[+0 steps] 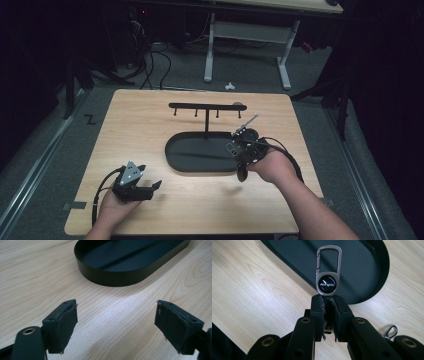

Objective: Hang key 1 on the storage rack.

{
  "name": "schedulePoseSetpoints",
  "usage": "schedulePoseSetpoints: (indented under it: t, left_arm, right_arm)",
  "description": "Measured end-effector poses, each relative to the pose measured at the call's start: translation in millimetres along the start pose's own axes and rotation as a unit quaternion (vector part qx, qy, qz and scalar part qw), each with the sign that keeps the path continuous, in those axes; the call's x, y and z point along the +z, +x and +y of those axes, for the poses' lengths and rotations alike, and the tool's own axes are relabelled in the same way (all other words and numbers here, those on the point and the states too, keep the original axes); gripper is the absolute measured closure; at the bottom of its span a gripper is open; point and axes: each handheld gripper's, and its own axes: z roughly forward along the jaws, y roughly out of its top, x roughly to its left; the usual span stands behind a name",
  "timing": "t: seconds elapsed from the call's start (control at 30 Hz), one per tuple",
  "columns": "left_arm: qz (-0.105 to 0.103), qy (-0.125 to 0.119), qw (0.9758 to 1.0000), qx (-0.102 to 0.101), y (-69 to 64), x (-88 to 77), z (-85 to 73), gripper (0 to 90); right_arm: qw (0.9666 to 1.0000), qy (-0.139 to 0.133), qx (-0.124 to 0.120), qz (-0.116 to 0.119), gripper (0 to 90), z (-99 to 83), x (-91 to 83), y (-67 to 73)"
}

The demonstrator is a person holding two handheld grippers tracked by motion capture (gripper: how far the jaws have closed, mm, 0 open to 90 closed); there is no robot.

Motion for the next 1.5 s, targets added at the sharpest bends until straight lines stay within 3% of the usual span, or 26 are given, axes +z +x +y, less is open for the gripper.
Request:
schedulePoseSetpoints:
  t: [0.97,1.5]
  left_arm:
    - [-0.003,-0.002,1.0000,0.001,0.2,-0.9,-0.1,18.8]
    - [-0.004,-0.002,1.0000,0.000,0.5,-0.6,-0.8,18.7]
  right_arm:
    - [0.9993,-0.030,-0.010,-0.020,80.7,48.3,-16.5,-0.4]
    - [0.9984,-0.049,-0.002,-0.027,80.7,71.5,-27.7,-5.9]
